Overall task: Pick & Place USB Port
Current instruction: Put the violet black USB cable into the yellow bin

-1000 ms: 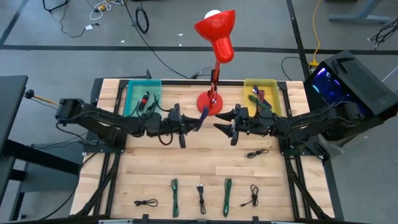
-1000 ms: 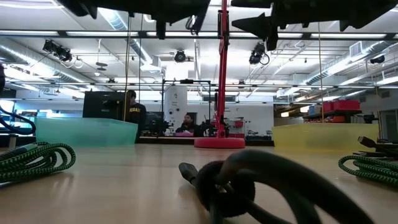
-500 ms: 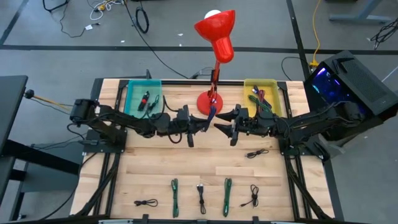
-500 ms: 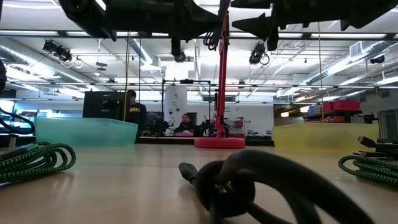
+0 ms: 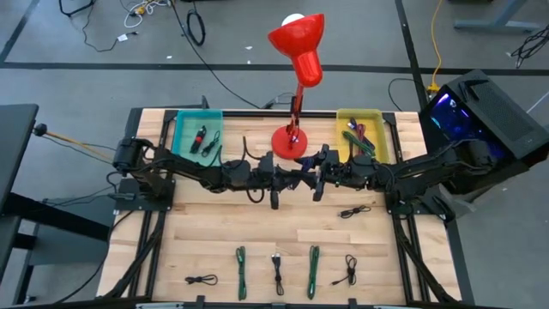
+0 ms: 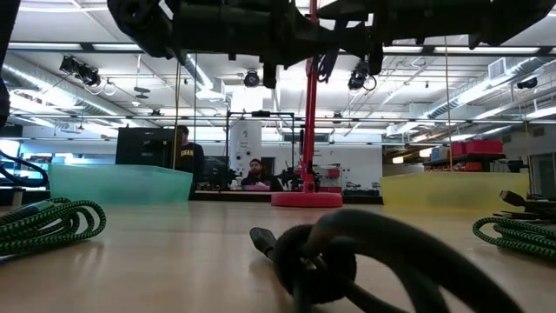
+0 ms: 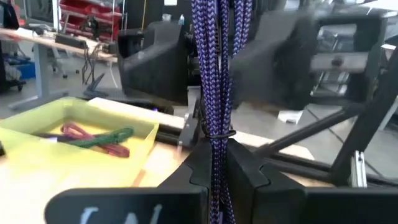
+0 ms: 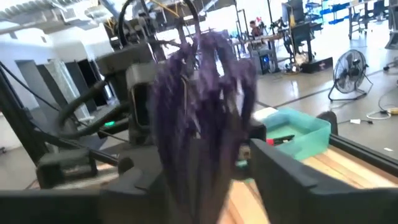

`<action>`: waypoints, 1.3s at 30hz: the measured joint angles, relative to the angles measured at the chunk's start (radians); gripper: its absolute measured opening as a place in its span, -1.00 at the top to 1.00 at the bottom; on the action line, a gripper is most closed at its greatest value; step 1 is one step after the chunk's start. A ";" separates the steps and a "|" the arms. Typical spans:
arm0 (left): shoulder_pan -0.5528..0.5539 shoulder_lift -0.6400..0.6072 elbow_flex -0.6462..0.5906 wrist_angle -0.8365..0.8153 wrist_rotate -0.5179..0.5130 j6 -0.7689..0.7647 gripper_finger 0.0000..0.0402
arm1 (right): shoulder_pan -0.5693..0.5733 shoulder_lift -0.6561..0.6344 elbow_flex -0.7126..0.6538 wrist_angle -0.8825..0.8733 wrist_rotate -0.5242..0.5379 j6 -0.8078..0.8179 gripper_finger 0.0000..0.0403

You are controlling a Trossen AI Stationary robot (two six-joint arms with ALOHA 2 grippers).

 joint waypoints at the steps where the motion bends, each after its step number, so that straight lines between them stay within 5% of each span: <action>1: 0.000 -0.002 0.001 0.004 0.000 -0.004 0.86 | 0.000 -0.003 0.000 -0.009 0.004 0.000 0.18; 4: 0.001 -0.005 0.001 0.000 -0.003 -0.004 0.71 | -0.002 -0.005 0.000 -0.019 0.004 0.000 0.71; 6: 0.002 -0.006 0.001 0.000 -0.005 -0.004 0.58 | -0.005 -0.005 0.000 -0.030 0.000 -0.006 0.89; 15: 0.001 -0.031 0.001 -0.105 0.002 -0.004 0.30 | -0.054 -0.097 0.001 -0.238 0.041 0.020 0.95; 29: -0.030 -0.232 0.001 -0.783 0.000 0.006 0.35 | -0.255 -0.468 0.001 -1.038 0.319 0.252 0.95; 39: -0.072 -0.273 0.000 -1.075 -0.018 -0.004 0.35 | -0.464 -0.506 0.000 -1.242 0.340 0.343 0.95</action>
